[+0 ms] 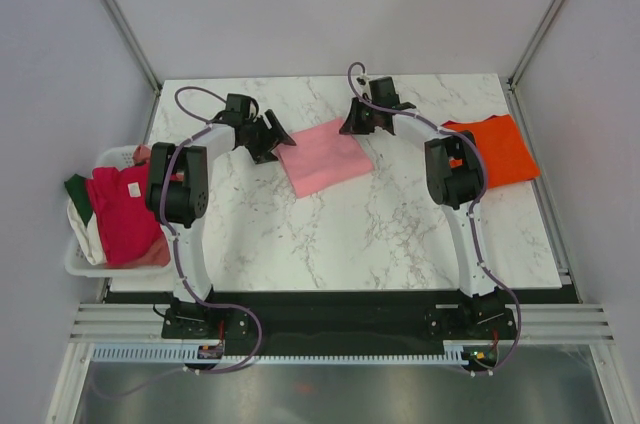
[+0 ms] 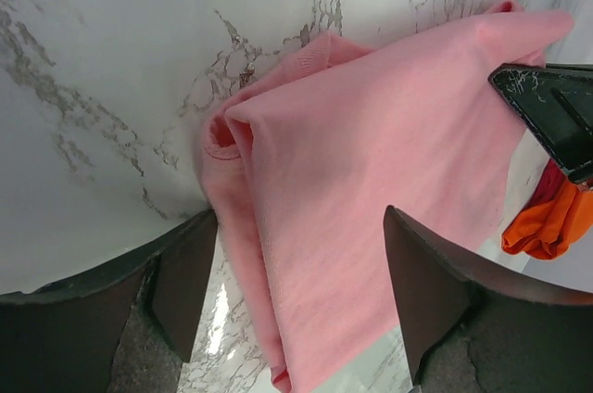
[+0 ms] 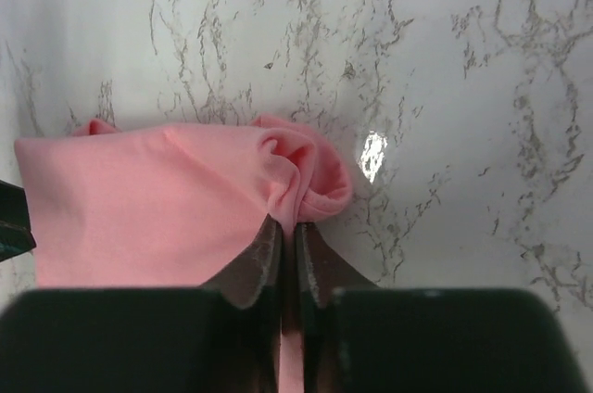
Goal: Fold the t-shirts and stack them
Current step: Fold the tshirt
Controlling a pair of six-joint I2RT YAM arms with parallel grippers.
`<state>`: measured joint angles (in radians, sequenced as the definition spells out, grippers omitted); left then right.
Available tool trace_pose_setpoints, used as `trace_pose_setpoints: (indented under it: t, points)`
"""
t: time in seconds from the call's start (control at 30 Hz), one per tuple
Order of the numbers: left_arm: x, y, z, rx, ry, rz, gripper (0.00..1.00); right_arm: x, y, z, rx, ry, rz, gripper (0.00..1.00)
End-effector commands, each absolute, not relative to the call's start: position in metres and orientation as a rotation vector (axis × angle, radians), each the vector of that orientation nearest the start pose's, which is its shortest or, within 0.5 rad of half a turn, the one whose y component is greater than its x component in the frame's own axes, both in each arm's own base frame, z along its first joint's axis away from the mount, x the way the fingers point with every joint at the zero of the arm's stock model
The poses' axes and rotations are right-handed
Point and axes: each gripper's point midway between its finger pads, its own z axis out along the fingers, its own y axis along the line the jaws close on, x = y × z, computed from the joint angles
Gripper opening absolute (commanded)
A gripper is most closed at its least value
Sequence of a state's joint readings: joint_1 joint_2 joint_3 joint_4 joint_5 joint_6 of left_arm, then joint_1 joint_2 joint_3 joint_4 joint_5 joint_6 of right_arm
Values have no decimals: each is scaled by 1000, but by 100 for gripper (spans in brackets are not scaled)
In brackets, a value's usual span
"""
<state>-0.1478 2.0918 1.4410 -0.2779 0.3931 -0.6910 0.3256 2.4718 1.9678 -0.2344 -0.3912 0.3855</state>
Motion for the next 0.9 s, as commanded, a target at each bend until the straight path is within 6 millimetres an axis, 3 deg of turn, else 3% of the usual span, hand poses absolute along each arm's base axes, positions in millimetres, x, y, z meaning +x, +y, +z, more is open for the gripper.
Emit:
trace_pose_setpoints:
  t: [0.0, 0.13, 0.3, 0.4, 0.47, 0.6, 0.63, 0.67, 0.7, 0.77, 0.87]
  points:
    - [479, -160, 34, -476, 2544, -757, 81, 556, 267, 16, -114, 2413, 742, 1]
    - [480, -161, 32, -469, 2548, -762, 81, 553, 261, 37, -108, 2402, 707, 0]
    - [479, -166, 32, -426, 2543, -776, 84, 538, 252, 27, -93, 2442, 679, 0]
    - [476, -172, 37, -371, 2530, -800, 92, 529, 246, 21, -82, 2469, 649, 0]
    - [475, -172, 38, -351, 2516, -795, 96, 526, 239, 28, -73, 2461, 623, 1]
    - [476, -175, 46, -313, 2482, -821, 97, 512, 229, 24, -46, 2453, 605, 13]
    - [476, -176, 49, -301, 2473, -835, 97, 511, 228, 33, -37, 2432, 609, 17]
    - [477, -177, 50, -291, 2468, -835, 96, 511, 224, 36, -30, 2421, 600, 32]
    - [477, -177, 51, -285, 2468, -834, 96, 509, 221, 35, -24, 2418, 593, 39]
    - [480, -178, 54, -269, 2458, -838, 96, 513, 211, 50, -24, 2382, 558, 51]
    - [481, -180, 58, -236, 2449, -847, 95, 511, 186, 68, 2, 2361, 434, 60]
